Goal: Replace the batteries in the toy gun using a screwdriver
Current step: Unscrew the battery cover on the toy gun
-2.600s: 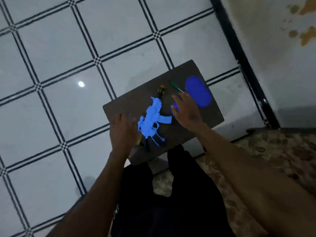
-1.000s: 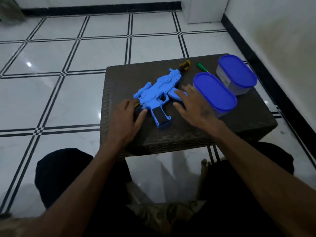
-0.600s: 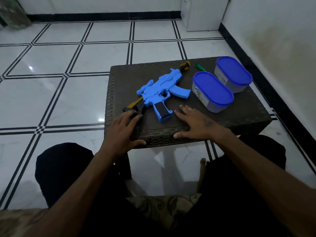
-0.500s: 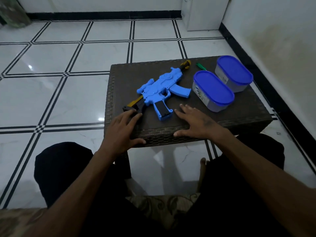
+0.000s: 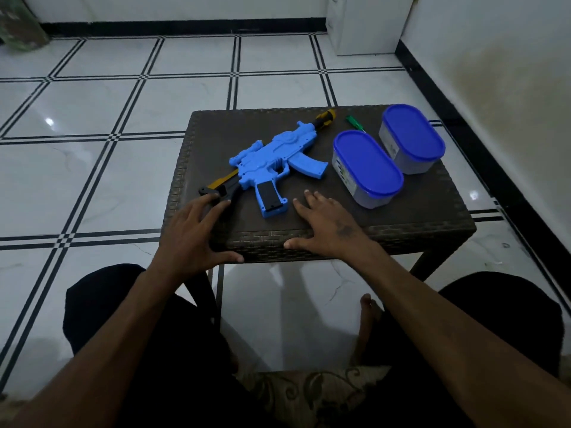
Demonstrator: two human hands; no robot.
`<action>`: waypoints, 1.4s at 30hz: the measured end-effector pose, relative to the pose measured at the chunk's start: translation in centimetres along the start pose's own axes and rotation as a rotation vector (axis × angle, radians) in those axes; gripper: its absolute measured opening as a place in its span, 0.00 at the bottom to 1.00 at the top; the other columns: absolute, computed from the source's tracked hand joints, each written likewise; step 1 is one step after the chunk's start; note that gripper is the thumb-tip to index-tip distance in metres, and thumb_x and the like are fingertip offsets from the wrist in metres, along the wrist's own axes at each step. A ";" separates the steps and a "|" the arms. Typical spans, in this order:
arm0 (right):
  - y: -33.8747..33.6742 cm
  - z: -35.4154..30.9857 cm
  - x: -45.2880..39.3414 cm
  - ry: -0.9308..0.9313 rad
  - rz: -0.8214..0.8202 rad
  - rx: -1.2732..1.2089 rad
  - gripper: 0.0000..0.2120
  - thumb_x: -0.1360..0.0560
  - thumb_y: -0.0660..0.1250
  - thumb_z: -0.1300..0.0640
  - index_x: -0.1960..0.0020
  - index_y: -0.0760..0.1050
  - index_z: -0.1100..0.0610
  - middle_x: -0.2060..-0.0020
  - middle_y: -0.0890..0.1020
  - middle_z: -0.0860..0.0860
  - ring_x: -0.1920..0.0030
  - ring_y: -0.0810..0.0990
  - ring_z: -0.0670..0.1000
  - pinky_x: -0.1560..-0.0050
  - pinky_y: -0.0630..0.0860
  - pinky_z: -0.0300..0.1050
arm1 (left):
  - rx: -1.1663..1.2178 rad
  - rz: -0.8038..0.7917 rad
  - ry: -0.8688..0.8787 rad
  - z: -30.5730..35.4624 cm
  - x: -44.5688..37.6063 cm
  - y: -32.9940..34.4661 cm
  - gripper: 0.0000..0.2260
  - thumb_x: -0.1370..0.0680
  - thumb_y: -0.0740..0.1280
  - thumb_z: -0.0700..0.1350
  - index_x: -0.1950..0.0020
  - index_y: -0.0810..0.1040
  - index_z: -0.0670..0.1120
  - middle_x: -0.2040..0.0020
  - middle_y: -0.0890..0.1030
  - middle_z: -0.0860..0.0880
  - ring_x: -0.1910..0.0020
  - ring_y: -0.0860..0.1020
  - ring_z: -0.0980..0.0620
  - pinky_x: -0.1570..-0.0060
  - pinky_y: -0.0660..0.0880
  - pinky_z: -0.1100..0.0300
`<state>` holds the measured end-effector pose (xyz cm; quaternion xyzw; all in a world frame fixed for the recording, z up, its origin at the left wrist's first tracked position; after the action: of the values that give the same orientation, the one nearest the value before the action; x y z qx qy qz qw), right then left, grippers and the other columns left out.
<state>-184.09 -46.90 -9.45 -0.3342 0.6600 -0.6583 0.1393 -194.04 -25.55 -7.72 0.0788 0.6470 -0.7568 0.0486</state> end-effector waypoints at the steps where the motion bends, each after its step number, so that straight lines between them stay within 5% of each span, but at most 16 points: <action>1: -0.1 0.0 0.2 0.001 -0.010 -0.013 0.48 0.30 0.58 0.26 0.20 0.50 0.51 0.20 0.51 0.56 0.21 0.51 0.56 0.23 0.53 0.55 | 0.009 0.030 0.014 0.8 -0.5 -0.5 0.45 0.36 0.64 0.75 0.26 0.65 0.51 0.27 0.65 0.47 0.30 0.65 0.44 0.32 0.65 0.46; 4: -2.3 1.3 1.0 0.013 0.033 -0.223 0.35 0.26 0.60 0.30 0.26 0.67 0.50 0.26 0.68 0.52 0.27 0.66 0.53 0.28 0.66 0.54 | 0.094 0.168 0.057 4.0 -3.1 -2.1 0.33 0.27 0.60 0.68 0.28 0.68 0.50 0.29 0.68 0.47 0.31 0.67 0.46 0.32 0.64 0.51; 6: -5.7 3.9 1.7 0.058 0.276 -0.395 0.21 0.22 0.63 0.39 0.37 0.78 0.51 0.40 0.80 0.49 0.41 0.78 0.49 0.40 0.76 0.52 | 0.172 0.226 0.046 6.3 -5.4 -2.5 0.27 0.24 0.59 0.63 0.30 0.70 0.48 0.31 0.69 0.47 0.32 0.68 0.46 0.34 0.67 0.51; 9: -11.0 9.8 3.1 0.184 0.678 -0.445 0.11 0.21 0.64 0.52 0.43 0.81 0.55 0.49 0.84 0.51 0.50 0.80 0.49 0.47 0.79 0.51 | 0.253 0.262 0.043 9.8 -8.9 -2.3 0.22 0.22 0.61 0.57 0.32 0.72 0.48 0.34 0.71 0.48 0.35 0.71 0.48 0.39 0.72 0.52; 12: -14.1 15.1 3.9 0.272 0.853 -0.416 0.09 0.22 0.65 0.57 0.48 0.81 0.58 0.54 0.84 0.54 0.53 0.81 0.52 0.50 0.79 0.47 | 0.270 0.256 0.075 12.6 -11.8 -1.6 0.19 0.22 0.63 0.54 0.34 0.74 0.48 0.36 0.74 0.48 0.35 0.71 0.48 0.39 0.71 0.51; 15: -14.3 19.8 1.8 0.341 0.774 -0.282 0.15 0.25 0.65 0.52 0.41 0.80 0.56 0.46 0.82 0.58 0.44 0.78 0.58 0.43 0.75 0.51 | 0.219 0.175 0.067 13.2 -14.1 -0.4 0.18 0.22 0.63 0.54 0.35 0.74 0.48 0.36 0.74 0.47 0.35 0.71 0.47 0.38 0.70 0.51; 21: -9.1 25.6 -3.1 0.526 0.306 -0.240 0.32 0.26 0.68 0.40 0.25 0.65 0.47 0.28 0.66 0.60 0.29 0.66 0.63 0.31 0.67 0.59 | 0.100 0.105 0.035 11.5 -16.4 2.0 0.17 0.23 0.66 0.52 0.37 0.77 0.47 0.36 0.75 0.46 0.35 0.71 0.44 0.38 0.68 0.48; 34: -11.9 26.5 -9.2 0.496 0.304 -0.191 0.33 0.26 0.67 0.39 0.25 0.64 0.49 0.26 0.65 0.59 0.27 0.63 0.63 0.29 0.64 0.61 | 0.112 0.071 0.019 10.2 -17.6 3.3 0.12 0.23 0.64 0.54 0.42 0.77 0.51 0.42 0.77 0.52 0.42 0.75 0.51 0.45 0.73 0.55; 38: -13.7 21.0 -5.2 0.408 0.560 -0.244 0.30 0.24 0.61 0.36 0.27 0.66 0.50 0.29 0.69 0.56 0.30 0.68 0.59 0.32 0.69 0.59 | 0.123 0.081 -0.001 10.3 -17.3 3.0 0.12 0.22 0.63 0.54 0.42 0.78 0.51 0.41 0.76 0.52 0.42 0.74 0.50 0.46 0.73 0.55; 42: -10.2 14.6 -2.0 0.343 0.246 -0.333 0.40 0.28 0.61 0.29 0.22 0.53 0.42 0.23 0.60 0.54 0.25 0.63 0.58 0.34 0.69 0.59 | 0.114 0.086 -0.043 10.3 -16.4 2.7 0.14 0.23 0.65 0.53 0.40 0.77 0.49 0.39 0.76 0.49 0.40 0.73 0.48 0.43 0.72 0.53</action>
<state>-170.84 -56.03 -1.55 -0.1535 0.8088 -0.5658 0.0474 -178.05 -36.60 -5.78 0.0929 0.5978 -0.7911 0.0903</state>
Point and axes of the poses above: each hand's wrist, its own x-axis away from the middle knuckle, its own y-axis out of the palm, z = x × y, the point moved 7 cm from there along -x, towards the middle knuckle
